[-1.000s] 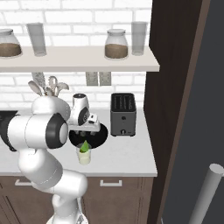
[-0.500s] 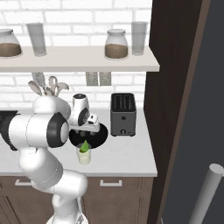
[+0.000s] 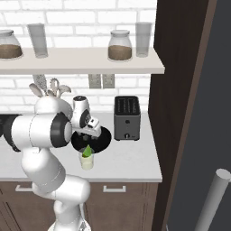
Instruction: Grab a lemon wedge from the fridge and one ice cube from the ice bowl, and put them in the glass of lemonade.
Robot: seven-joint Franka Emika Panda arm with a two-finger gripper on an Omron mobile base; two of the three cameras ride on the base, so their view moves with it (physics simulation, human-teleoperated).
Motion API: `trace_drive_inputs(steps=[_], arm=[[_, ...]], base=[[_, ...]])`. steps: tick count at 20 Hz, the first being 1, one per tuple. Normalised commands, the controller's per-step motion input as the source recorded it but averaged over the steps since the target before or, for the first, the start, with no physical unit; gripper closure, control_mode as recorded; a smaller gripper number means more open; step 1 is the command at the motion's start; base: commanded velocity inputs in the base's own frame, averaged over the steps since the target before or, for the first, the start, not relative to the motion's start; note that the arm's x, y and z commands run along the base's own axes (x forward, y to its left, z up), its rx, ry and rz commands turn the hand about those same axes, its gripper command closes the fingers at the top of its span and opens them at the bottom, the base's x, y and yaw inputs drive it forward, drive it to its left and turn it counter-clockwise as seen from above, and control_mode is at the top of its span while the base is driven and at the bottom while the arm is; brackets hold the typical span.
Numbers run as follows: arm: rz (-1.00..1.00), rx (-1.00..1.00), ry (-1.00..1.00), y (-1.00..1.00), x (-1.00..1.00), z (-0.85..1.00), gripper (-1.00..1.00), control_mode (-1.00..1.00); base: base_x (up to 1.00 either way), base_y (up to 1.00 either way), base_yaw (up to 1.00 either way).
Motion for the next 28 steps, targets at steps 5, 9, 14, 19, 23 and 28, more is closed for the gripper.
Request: trace_drive_inputs(steps=[5, 9, 14, 19, 23, 28], arm=[[-0.07, 0.00, 0.00, -0.12, 0.00, -0.19, -1.00, -1.00], [-0.02, 0.00, 0.07, -0.08, 0.00, -0.31, -1.00, -1.00], [0.00, 0.00, 0.10, -0.02, 0.02, -0.19, -1.00, -1.00], [0.00, 0.00, 0.04, -0.16, 0.00, 0.01, -1.00, -1.00], [-0.02, 0.00, 0.00, -0.02, 0.01, 0.21, -1.00, -1.00], [-0.07, 0.00, 0.00, 0.14, 0.19, 0.14, -1.00, -1.00]], base=[[0.00, 0.00, 0.00], [0.00, 0.00, 0.00], [0.00, 0.00, 0.00], [0.00, 0.00, 0.00], [0.00, 0.00, 0.00], [0.00, 0.00, 0.00]])
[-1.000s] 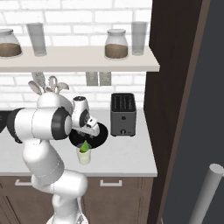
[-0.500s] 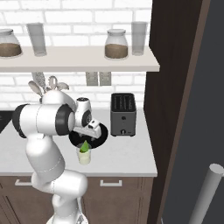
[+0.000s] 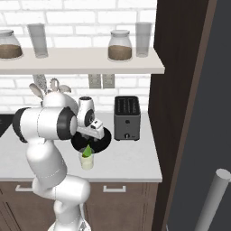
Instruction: Grab a lemon wedge from the fridge and one ice cube from the ice bowl, and put them in the glass of lemonade.
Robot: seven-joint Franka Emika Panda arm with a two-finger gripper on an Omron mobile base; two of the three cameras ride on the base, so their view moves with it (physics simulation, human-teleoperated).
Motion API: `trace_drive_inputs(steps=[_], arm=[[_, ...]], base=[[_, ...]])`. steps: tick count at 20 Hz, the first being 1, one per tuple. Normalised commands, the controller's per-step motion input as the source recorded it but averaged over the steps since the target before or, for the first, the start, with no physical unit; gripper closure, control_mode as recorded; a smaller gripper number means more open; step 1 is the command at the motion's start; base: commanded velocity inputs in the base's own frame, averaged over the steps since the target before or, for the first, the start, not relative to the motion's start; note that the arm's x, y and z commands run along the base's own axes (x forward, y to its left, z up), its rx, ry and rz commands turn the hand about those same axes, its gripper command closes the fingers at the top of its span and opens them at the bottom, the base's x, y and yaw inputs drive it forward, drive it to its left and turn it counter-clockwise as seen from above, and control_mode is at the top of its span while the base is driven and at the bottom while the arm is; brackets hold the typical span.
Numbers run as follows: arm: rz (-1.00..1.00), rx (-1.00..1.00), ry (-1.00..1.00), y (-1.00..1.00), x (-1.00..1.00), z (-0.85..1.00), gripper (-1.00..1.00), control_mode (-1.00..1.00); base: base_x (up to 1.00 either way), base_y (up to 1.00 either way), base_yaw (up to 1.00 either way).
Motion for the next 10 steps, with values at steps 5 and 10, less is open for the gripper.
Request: trace_drive_inputs(steps=[5, 10], arm=[[-0.10, 0.00, 0.00, 0.13, 0.37, 0.03, -1.00, -1.00], [-0.12, 0.01, 0.00, -0.01, 0.27, 0.02, -1.00, -1.00]], base=[[0.00, 0.00, 0.00], [0.00, 0.00, 0.00]])
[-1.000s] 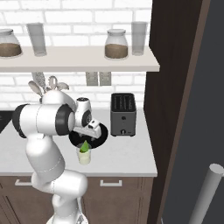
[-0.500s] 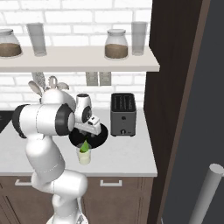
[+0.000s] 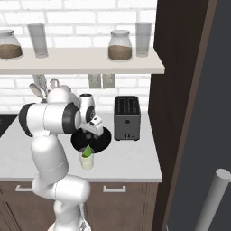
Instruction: Grab a lemon wedge from the fridge and one ice cube from the ice bowl, and put them in the glass of lemonade.
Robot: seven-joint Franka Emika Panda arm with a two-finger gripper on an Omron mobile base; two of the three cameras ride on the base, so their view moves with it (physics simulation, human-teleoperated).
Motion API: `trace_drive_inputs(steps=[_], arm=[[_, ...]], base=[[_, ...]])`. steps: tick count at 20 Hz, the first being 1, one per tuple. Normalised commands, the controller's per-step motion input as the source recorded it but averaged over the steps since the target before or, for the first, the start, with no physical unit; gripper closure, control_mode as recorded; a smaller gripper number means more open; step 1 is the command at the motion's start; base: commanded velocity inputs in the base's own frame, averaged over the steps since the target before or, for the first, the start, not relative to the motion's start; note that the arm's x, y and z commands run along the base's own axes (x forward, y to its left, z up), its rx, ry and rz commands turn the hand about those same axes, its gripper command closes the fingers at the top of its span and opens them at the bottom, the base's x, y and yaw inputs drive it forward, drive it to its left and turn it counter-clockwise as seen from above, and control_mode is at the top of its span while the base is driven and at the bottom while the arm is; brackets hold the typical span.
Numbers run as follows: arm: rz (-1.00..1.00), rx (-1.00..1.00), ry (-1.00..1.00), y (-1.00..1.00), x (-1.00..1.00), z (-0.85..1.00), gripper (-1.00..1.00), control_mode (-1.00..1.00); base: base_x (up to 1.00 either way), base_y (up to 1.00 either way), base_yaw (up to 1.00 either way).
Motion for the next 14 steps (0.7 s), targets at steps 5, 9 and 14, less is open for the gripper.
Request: trace_drive_inputs(steps=[5, 9, 14], arm=[[-0.13, 0.06, 0.00, -0.13, 0.00, 0.00, -1.00, -1.00], [-0.16, 0.05, 0.02, -0.24, 0.00, -0.26, -1.00, -1.00], [-0.12, 0.01, 0.09, -0.11, 0.00, -0.26, -1.00, -1.00]], base=[[0.00, 0.00, 0.00], [0.00, 0.00, 0.00], [0.00, 0.00, 0.00]])
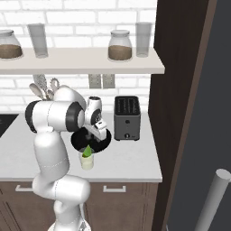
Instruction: Grab a lemon wedge from the fridge and one ice cube from the ice bowl, and put them in the glass of lemonade.
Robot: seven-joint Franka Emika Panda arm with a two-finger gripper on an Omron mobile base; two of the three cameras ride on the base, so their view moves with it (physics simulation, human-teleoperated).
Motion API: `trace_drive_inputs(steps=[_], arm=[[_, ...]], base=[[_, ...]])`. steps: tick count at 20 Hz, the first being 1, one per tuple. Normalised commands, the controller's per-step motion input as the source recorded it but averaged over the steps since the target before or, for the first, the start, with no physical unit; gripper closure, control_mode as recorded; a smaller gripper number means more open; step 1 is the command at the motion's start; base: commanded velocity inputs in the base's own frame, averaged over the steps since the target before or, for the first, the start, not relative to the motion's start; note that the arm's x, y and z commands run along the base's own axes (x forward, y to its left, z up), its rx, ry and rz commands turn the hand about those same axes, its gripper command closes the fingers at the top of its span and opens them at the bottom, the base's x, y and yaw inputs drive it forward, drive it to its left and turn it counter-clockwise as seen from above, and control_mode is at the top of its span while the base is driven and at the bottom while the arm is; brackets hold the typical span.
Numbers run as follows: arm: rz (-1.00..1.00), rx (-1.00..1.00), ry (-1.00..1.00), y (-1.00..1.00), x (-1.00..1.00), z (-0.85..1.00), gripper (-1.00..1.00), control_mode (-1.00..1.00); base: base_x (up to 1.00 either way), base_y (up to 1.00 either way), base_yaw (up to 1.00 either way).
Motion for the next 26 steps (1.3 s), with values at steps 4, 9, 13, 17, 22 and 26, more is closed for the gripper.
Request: trace_drive_inputs(steps=[4, 9, 13, 17, 22, 26], arm=[[-0.05, 0.00, 0.13, 0.00, -0.02, -0.04, -1.00, -1.00], [-0.01, 0.00, 0.16, 0.00, -0.08, 0.00, -1.00, -1.00], [0.00, 0.00, 0.09, -0.05, -0.40, 0.00, -1.00, -1.00], [0.00, 0.03, 0.00, -0.06, -0.49, 0.00, -1.00, -1.00], [0.00, 0.04, -0.05, -0.01, -0.35, -0.09, -1.00, -1.00], [0.00, 0.06, -0.16, 0.00, -0.29, -0.09, -1.00, -1.00]], base=[[0.00, 0.00, 0.00], [0.00, 0.00, 0.00], [0.00, 0.00, 0.00], [0.00, 0.00, 0.00], [0.00, 0.00, 0.00], [0.00, 0.00, 0.00]])
